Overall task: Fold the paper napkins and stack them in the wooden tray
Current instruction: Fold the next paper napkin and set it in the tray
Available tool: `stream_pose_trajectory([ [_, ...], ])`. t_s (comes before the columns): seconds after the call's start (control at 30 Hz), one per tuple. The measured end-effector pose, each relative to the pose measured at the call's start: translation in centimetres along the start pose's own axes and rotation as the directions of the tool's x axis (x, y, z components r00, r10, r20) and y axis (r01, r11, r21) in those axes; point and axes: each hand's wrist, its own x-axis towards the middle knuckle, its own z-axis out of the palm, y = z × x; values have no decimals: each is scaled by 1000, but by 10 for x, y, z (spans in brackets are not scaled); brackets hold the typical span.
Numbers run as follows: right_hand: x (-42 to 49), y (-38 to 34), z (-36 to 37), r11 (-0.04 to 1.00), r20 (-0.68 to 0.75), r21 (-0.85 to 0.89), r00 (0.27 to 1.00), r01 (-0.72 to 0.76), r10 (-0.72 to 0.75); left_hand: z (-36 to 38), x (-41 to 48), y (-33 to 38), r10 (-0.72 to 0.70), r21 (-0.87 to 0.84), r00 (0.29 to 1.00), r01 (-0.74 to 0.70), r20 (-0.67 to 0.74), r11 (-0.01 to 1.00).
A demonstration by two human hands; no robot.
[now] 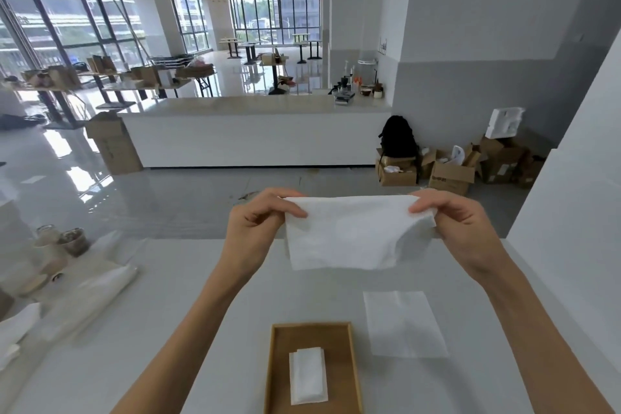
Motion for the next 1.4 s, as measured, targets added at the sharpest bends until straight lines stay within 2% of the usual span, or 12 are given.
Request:
stream_pose_trajectory([
  [0.13, 3, -8, -8, 999, 25, 32, 999, 36, -37, 5, 6, 3, -77, -117, 996, 70, -55, 991],
  [0.27, 1, -8, -14, 992, 69, 123, 997, 25, -33, 12, 9, 4, -119, -136, 990, 109, -73, 985],
  [0.37, -2, -7, -14, 993, 35, 42, 993, 113, -114, 16, 9, 1, -187, -166, 977, 168, -103, 972],
  [0.57, 3, -7, -20, 994, 52, -30, 993, 108, -106, 24, 12, -2, -214, -198, 969, 186, -127, 962],
  [0.73, 10, -10, -23, 993, 7, -76, 996, 90, -89, 22, 11, 1, -148, -144, 986, 137, -71, 980],
  [0.9, 13, -3, -26, 986, 48, -133, 994, 100, -95, 16, 11, -1, -108, -76, 992, 103, -62, 992],
  [1.1, 16, 3, -22, 999, 99, 24, 995, -28, 26, 5, 12, -6, -109, -28, 994, 109, -14, 994],
  [1.2, 18, 3, -12, 987, 19, -163, 1000, 12, -9, 3, 9, -9, -114, -4, 993, 114, -13, 993],
  [1.33, 22, 0, -2, 988, -19, -153, 1000, 8, -11, -1, 5, -17, -177, -7, 984, 177, 7, 984],
  [1.4, 25, -4, -1, 982, -29, -186, 1000, 4, -10, -3, 1, -22, -236, 51, 972, 236, -1, 970],
])
